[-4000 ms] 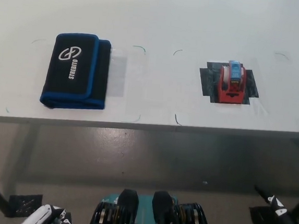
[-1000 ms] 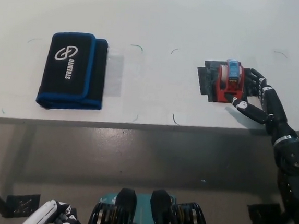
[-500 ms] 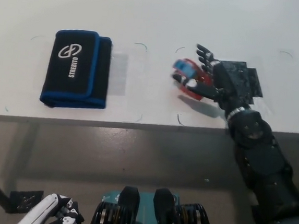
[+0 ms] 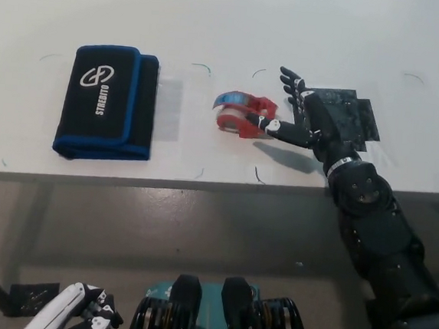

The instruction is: Use the right hand to move the tape on the right hand side to the notebook on the left hand side

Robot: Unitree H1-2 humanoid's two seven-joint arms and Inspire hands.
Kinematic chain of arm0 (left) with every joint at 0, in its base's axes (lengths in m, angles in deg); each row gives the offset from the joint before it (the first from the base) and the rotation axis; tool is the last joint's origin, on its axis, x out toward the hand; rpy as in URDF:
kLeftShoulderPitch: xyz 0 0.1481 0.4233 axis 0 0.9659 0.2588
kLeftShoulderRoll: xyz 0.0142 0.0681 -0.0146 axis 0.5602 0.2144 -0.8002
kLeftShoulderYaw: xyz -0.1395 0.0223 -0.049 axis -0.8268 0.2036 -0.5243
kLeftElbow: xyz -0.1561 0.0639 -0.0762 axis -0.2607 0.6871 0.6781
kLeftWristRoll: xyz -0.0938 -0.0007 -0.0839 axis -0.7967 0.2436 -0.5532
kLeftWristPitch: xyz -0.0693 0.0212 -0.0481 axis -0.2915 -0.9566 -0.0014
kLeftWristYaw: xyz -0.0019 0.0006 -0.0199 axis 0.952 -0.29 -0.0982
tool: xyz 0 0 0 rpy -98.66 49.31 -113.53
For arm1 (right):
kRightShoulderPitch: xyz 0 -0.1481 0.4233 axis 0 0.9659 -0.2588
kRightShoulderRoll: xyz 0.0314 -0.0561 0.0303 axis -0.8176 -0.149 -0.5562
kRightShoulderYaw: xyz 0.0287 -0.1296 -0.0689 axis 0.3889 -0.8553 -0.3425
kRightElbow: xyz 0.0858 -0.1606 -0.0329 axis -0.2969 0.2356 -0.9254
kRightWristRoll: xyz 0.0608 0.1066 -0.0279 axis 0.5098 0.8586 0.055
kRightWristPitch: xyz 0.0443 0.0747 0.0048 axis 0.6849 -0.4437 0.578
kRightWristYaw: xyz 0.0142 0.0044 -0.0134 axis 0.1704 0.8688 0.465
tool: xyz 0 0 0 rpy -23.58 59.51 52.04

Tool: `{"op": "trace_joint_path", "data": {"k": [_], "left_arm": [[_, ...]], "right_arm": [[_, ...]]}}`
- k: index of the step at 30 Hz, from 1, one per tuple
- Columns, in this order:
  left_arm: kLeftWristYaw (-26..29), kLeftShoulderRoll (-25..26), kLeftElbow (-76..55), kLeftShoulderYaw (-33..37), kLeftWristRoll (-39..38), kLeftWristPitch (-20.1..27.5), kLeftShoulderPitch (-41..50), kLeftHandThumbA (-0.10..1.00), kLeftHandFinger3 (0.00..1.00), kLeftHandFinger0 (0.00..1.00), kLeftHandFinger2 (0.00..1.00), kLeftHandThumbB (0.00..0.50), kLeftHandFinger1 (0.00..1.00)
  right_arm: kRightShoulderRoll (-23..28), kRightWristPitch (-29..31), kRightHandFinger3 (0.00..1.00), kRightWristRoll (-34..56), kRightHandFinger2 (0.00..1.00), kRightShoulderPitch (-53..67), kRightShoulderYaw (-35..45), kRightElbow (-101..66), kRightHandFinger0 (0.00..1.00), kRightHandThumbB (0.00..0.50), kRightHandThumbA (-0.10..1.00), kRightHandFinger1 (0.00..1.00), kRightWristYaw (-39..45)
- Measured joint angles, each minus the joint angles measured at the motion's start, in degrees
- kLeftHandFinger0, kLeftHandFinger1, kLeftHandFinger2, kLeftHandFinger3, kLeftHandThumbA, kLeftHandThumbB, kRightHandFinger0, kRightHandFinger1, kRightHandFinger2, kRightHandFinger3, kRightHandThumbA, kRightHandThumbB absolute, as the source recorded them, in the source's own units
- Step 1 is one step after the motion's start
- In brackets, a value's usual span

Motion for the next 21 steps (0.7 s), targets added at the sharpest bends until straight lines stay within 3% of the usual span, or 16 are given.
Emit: {"op": "trace_joint_path", "data": {"k": [9, 15, 20, 21], "left_arm": [[-0.05, 0.0, 0.01, 0.02, 0.0, 0.0, -0.01, 0.43, 0.57, 0.41, 0.47, 0.014, 0.42], [-0.26, 0.0, 0.0, 0.03, 0.05, 0.0, 0.0, 0.44, 0.58, 0.42, 0.48, 0.01, 0.43], [-0.34, 0.0, -0.03, 0.02, 0.02, -0.02, 0.0, 0.41, 0.57, 0.42, 0.47, 0.005, 0.42], [-0.34, 0.0, -0.04, 0.01, 0.01, -0.02, 0.0, 0.42, 0.58, 0.42, 0.48, 0.008, 0.43]], "right_arm": [[0.0, 0.68, 1.0, 0.0, 1.0, 0.25, 0.0, 1.01, 1.0, 0.28, 1.0, 1.0, -0.01], [-0.03, 1.47, 1.0, 0.07, 1.0, 0.63, 0.09, 1.28, 1.0, 0.321, 1.0, 1.0, 0.01], [-0.47, 2.42, 1.0, 0.27, 1.0, 0.63, 0.36, 2.7, 1.0, 0.31, 1.0, 1.0, -0.03], [-0.62, 2.45, 1.0, 0.28, 1.0, 0.63, 0.39, 2.88, 1.0, 0.33, 1.0, 1.0, -0.03]]}}
